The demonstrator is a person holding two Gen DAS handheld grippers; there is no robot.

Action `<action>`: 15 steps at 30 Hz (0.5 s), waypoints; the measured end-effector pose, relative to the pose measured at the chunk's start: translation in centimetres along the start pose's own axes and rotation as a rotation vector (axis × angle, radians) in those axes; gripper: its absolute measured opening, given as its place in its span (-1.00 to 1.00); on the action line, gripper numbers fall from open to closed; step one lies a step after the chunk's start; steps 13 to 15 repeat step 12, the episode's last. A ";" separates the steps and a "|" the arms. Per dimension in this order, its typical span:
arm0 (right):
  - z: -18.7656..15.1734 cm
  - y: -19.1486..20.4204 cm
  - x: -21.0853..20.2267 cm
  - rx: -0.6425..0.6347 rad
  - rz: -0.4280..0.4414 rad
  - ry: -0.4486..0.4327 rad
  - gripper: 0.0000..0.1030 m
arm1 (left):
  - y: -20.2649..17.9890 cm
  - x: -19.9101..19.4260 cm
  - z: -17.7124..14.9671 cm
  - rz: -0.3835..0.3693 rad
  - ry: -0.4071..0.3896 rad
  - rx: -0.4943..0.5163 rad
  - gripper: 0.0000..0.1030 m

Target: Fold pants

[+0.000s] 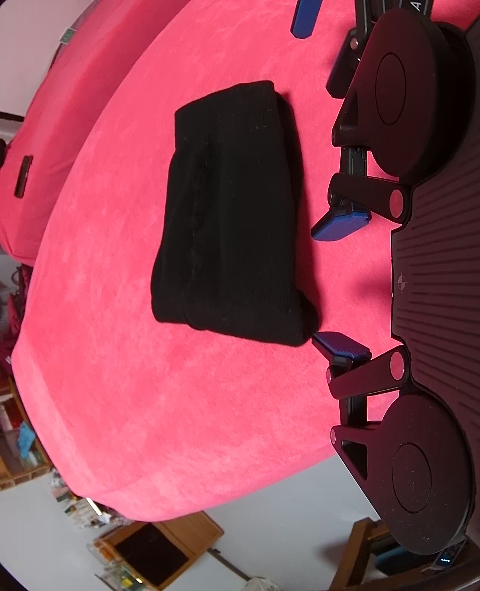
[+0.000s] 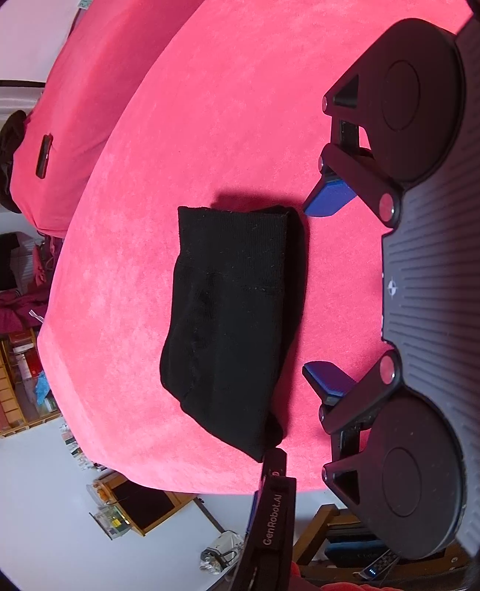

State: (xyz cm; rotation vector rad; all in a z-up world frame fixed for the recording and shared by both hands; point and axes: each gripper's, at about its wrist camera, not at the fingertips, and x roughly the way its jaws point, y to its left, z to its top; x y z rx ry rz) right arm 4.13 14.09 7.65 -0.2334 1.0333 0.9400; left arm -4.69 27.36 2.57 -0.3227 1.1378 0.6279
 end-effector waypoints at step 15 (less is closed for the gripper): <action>-0.9 -0.5 0.5 0.011 -0.008 0.030 0.71 | -0.8 0.5 -0.3 -0.034 0.023 0.009 1.00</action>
